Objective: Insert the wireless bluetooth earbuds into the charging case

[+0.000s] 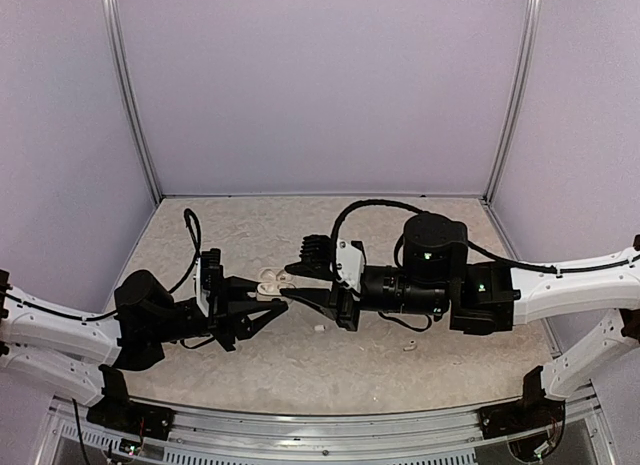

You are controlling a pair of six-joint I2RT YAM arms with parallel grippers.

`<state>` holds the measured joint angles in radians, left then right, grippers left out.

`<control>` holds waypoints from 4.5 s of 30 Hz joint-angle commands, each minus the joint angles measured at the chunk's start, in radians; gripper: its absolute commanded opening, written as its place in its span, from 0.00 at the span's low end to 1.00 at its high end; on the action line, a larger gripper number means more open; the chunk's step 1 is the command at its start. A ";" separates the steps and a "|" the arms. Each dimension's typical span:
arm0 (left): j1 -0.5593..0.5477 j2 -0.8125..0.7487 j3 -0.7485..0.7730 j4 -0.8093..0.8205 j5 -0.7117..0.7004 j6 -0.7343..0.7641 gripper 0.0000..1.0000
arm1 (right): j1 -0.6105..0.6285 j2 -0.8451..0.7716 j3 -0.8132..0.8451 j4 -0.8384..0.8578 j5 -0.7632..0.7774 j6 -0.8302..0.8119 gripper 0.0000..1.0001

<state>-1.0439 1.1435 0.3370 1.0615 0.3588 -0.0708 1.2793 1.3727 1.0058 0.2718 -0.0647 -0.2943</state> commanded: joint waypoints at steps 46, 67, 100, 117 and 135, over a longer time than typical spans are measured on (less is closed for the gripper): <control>0.158 -0.235 -0.073 -0.190 -0.281 -0.143 0.09 | -0.029 0.555 0.381 -0.760 -0.220 -0.114 0.46; 0.174 -0.212 -0.098 -0.101 -0.246 -0.169 0.09 | 0.024 0.814 0.606 -0.932 -0.184 -0.167 0.35; 0.195 -0.181 -0.114 -0.061 -0.229 -0.182 0.09 | -0.164 0.607 0.229 -1.220 0.017 0.274 0.33; 0.209 -0.192 -0.146 -0.026 -0.223 -0.182 0.09 | -0.120 0.760 0.490 -1.371 0.099 0.248 0.34; 0.216 -0.200 -0.151 -0.022 -0.214 -0.192 0.09 | -0.103 0.727 0.553 -1.375 0.080 0.222 0.34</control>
<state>-0.8364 0.9581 0.1967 1.0016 0.1314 -0.2516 1.1690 2.1059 1.5635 -1.1053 0.0216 -0.0639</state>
